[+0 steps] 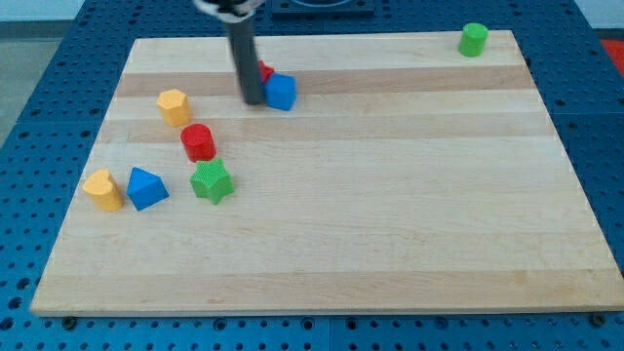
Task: Move the blue cube to the bottom of the green circle
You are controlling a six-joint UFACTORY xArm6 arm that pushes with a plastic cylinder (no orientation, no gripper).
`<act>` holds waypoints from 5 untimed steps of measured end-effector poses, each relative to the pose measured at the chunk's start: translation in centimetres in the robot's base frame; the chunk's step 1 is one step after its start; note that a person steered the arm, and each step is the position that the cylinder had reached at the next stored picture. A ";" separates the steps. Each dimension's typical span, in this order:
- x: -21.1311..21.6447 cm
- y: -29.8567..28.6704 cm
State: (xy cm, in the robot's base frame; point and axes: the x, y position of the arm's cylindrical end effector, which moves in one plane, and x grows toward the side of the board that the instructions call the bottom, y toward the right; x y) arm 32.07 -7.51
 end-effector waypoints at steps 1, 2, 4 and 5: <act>-0.7 3.6; 0.1 4.0; 0.1 19.6; 0.0 25.6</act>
State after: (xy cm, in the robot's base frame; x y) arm 32.07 18.11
